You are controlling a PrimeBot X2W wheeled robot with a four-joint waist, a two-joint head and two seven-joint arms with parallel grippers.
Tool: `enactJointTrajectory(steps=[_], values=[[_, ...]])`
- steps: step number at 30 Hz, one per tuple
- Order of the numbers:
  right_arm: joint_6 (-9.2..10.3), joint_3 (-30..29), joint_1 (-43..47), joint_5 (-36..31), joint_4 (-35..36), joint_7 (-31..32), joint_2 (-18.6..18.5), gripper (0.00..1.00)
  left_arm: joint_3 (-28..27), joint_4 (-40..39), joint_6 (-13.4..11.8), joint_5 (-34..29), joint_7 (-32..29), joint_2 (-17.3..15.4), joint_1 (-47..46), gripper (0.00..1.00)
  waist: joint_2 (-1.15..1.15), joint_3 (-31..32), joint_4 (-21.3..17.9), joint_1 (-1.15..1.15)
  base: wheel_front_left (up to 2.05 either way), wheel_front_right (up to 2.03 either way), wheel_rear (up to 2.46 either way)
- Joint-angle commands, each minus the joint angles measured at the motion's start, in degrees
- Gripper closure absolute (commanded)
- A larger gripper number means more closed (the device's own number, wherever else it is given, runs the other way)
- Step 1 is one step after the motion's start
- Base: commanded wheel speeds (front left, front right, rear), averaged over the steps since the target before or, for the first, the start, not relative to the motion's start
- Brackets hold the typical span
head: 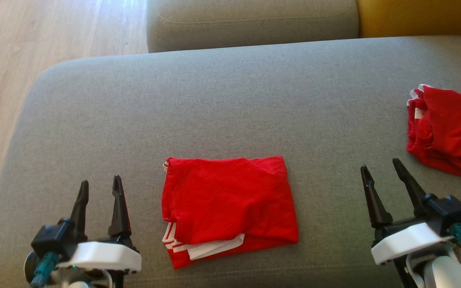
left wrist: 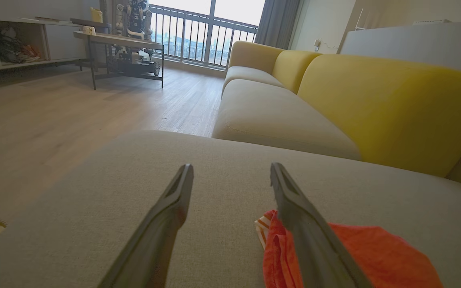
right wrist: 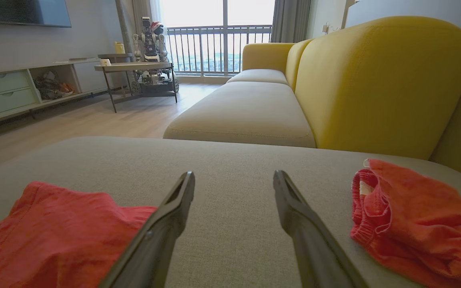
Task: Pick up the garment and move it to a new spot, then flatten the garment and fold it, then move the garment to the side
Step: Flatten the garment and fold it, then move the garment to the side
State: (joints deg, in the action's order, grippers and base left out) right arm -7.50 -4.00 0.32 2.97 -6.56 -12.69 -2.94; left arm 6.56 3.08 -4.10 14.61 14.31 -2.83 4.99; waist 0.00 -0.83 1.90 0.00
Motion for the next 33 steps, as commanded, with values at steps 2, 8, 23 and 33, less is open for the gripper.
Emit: enactJointTrajectory(steps=[2,8,23,33], values=[[0.01,0.67,-2.15,-0.68,1.28,-0.86,-0.08,0.0,-1.6,-1.64,-0.06,-0.49,0.69,-0.05,-2.06,0.0,0.0,0.15,0.23,0.0,0.0,0.0,0.0],[0.01,0.32,-2.35,-0.48,0.41,-0.65,0.02,0.0,-1.52,-1.52,0.05,-0.36,0.69,-0.05,-2.2,0.0,0.0,0.18,0.9,0.0,0.0,0.0,0.0],[0.01,9.63,-7.18,18.67,-8.86,6.76,0.05,0.0,-0.01,-0.87,0.42,-0.65,0.69,-0.05,-4.57,0.0,0.0,-4.92,4.96,0.0,0.0,0.0,0.0],[0.01,10.92,-11.02,27.65,-20.96,10.11,0.06,0.0,0.64,-0.29,0.53,-1.04,0.69,-0.05,-5.24,0.0,0.0,-5.93,7.59,0.0,0.0,0.0,0.0]])
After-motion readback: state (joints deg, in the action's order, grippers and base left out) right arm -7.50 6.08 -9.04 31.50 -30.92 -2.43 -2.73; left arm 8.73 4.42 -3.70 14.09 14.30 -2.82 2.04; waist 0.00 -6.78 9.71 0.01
